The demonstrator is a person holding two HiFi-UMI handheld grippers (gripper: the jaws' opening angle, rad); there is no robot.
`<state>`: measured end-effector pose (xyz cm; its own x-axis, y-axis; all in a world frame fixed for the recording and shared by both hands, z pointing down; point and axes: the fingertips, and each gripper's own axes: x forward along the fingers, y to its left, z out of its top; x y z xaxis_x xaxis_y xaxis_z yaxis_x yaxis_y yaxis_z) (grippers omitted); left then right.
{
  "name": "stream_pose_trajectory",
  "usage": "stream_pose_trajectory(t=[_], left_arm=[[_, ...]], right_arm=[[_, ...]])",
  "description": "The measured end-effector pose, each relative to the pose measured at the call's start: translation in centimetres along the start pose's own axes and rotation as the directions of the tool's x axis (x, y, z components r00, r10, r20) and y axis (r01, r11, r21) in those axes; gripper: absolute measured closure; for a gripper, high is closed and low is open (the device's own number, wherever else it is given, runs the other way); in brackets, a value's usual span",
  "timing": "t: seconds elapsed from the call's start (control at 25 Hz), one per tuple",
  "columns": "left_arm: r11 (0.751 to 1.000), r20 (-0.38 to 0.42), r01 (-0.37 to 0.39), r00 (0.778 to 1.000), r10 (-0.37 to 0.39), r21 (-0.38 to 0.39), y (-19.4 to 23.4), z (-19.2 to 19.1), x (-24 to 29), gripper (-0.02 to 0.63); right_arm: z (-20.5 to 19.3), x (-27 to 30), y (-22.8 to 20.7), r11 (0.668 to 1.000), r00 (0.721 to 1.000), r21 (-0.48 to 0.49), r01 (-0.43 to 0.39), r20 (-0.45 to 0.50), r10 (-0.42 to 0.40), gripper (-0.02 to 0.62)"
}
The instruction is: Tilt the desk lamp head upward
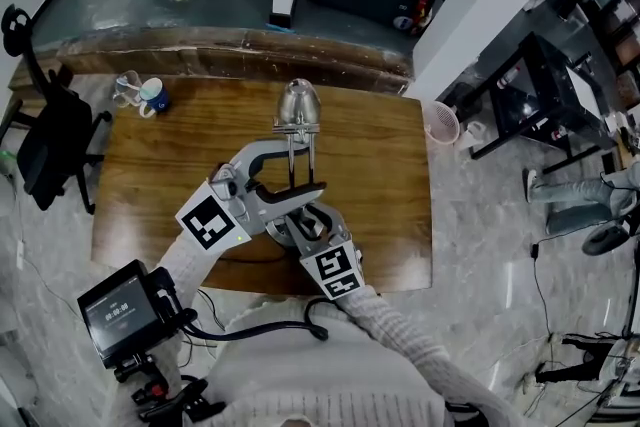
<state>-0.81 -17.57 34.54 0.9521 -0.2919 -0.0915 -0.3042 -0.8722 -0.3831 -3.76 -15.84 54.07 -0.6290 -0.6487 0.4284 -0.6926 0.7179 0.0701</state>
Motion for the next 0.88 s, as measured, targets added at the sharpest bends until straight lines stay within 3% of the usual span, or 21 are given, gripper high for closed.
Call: stream_pose_trajectory(t=[0.36, 0.56, 0.88], left_arm=[[0.988, 0.055, -0.027, 0.998, 0.036, -0.154, 0.4, 0.5, -0.4, 0.420], [0.960, 0.129, -0.014, 0.990, 0.052, -0.279, 1.1, 1.4, -0.5, 0.422], [0.935, 0.146, 0.001, 0.988, 0.055, -0.354, 1.7, 1.1, -0.9, 0.417]], right_arm=[[0.0, 0.3, 0.4, 1.000, 1.000, -0.008, -0.009, 0.007, 0.009, 0.451], [0.2, 0.2, 0.4, 1.000, 1.000, -0.008, -0.017, 0.013, 0.017, 0.451], [0.2, 0.2, 0.4, 0.999, 0.999, -0.021, -0.026, 0.021, 0.026, 0.449]])
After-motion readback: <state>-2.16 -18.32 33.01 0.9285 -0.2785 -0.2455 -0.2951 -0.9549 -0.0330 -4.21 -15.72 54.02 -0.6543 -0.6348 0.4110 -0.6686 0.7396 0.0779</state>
